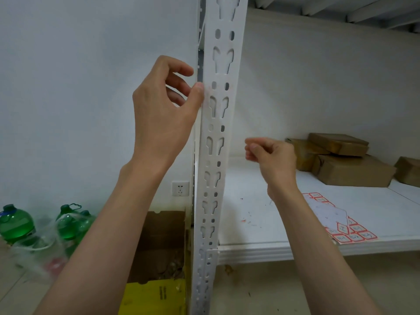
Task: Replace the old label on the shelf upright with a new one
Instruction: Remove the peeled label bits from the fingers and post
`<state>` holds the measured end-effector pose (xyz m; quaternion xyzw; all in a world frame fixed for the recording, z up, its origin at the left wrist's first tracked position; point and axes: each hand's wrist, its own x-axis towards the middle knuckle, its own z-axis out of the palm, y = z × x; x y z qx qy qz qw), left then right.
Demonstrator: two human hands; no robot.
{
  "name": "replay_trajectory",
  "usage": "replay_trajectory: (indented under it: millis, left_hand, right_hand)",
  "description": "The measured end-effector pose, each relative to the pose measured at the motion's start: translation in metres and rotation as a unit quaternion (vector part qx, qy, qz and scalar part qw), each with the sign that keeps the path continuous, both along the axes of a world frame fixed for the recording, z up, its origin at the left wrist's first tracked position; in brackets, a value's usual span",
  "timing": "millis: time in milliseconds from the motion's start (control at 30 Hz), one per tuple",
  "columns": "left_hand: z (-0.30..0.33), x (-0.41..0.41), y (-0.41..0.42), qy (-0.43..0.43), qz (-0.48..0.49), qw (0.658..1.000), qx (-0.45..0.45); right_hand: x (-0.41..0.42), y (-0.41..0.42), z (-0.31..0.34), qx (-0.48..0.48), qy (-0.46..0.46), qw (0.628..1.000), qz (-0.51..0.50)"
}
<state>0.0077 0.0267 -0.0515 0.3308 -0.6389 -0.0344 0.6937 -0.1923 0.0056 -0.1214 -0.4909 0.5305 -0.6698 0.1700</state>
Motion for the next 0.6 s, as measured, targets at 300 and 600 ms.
replay_trajectory:
  millis: [300,600]
  left_hand:
    - [0.0,-0.004,-0.005,0.012,0.0,1.0,0.011]
    - [0.002,-0.011,-0.002,0.015,0.01,1.0,-0.022]
  right_hand:
    - [-0.035,-0.013,-0.066,0.291,0.186,0.938,-0.03]
    - [-0.039,-0.016,-0.077,0.371,0.211,0.905,0.0]
